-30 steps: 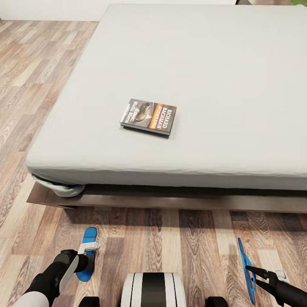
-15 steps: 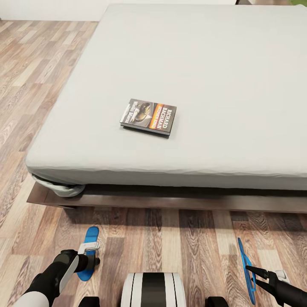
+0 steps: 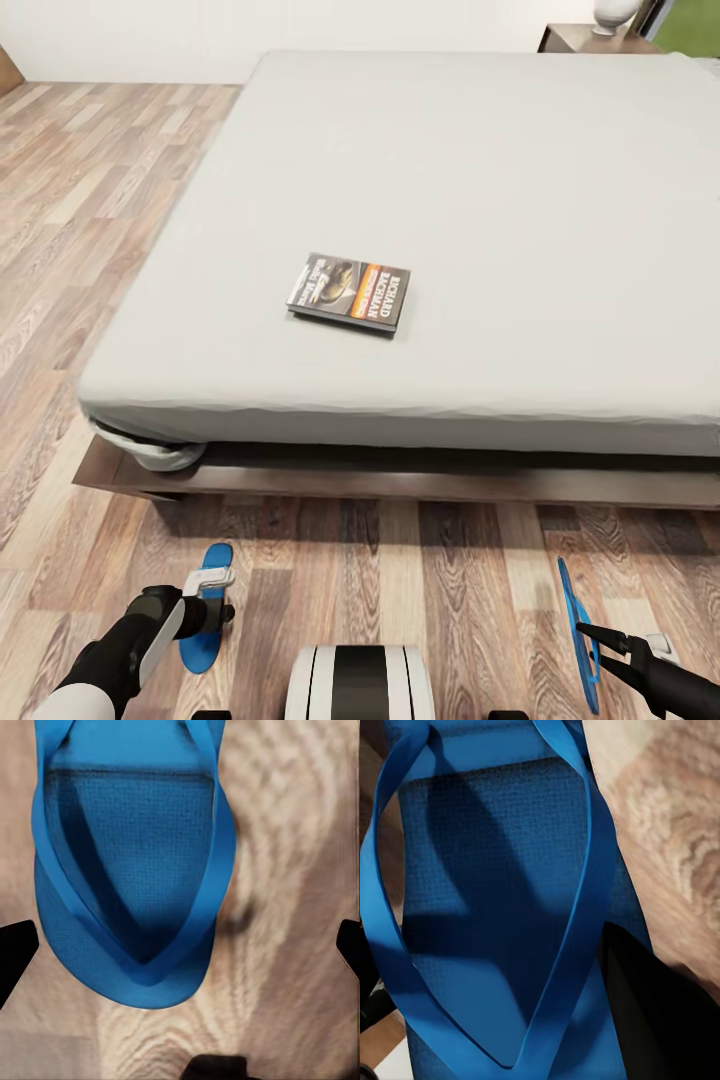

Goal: In the bedroom, move the book from the bed onto either nightstand, and place the two sandals side by side next to the bed.

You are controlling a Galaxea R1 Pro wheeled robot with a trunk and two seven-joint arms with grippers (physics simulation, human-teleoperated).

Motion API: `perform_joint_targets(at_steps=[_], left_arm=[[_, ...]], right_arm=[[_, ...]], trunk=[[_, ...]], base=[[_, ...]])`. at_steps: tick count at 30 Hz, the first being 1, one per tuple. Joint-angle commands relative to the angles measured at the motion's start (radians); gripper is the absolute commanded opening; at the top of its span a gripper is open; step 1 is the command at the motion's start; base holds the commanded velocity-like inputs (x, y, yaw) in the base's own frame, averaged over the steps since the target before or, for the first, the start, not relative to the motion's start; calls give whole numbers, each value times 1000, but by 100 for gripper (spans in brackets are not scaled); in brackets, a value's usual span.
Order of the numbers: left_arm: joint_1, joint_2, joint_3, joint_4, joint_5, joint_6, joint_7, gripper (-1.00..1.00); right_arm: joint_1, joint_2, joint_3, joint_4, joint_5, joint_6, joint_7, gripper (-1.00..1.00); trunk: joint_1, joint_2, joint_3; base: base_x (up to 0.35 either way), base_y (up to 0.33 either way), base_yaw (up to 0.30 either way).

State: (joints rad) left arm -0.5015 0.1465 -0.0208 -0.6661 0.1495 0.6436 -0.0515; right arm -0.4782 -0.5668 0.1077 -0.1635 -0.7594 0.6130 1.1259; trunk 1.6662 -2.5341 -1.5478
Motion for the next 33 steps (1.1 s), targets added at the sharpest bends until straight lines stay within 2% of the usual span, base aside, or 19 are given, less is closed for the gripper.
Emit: perform_joint_targets(at_steps=[1,8,10,13,14,18,20,22,24,26,29,33], left_arm=[[0,1,-2,-1,8,5,2,100],[0,2,1,-1,10,7,-9,100],[0,4,2,-2,10,7,-37,100],[0,16,2,-3,8,7,-140,100],[0,34,3,-4,8,7,-198,100],[0,82,4,-8,7,8,-322,100],[0,119,4,-9,8,8,-411,100],[0,155,2,-8,7,8,-541,100],[1,180,-1,-4,6,3,-656,100],[10,186,-3,8,5,-23,-735,100],[15,161,-3,87,7,-129,-765,100],[17,153,-2,128,11,-177,-771,100]], right_arm=[[0,-1,9,0,-11,8,0,-100],[0,0,9,2,-8,-3,-7,-100],[0,1,9,4,-7,-3,-9,-100],[0,1,12,5,-6,-4,-12,-100],[0,1,13,5,-6,-4,-13,-100],[0,2,15,8,-5,-5,-15,-100],[0,2,17,9,-4,-7,-15,-100],[0,2,19,10,-3,-15,-16,-100],[0,4,20,9,-2,-52,-17,-100],[0,6,20,10,-2,-133,-21,-100],[0,8,21,11,-1,-251,-47,-100],[0,9,22,9,-1,-366,-62,-100]], trunk=[[-1,0,3],[-4,2,30],[-5,2,38],[-6,3,50],[-6,3,54],[-8,4,69],[-9,4,77],[-10,5,85],[-10,5,88],[-10,5,88],[-10,5,88],[-10,5,88]], base=[[0,0,0],[0,0,0],[0,0,0],[0,0,0],[0,0,0],[0,0,0],[0,0,0],[0,0,0],[0,0,0],[0,0,0],[0,0,0],[0,0,0]])
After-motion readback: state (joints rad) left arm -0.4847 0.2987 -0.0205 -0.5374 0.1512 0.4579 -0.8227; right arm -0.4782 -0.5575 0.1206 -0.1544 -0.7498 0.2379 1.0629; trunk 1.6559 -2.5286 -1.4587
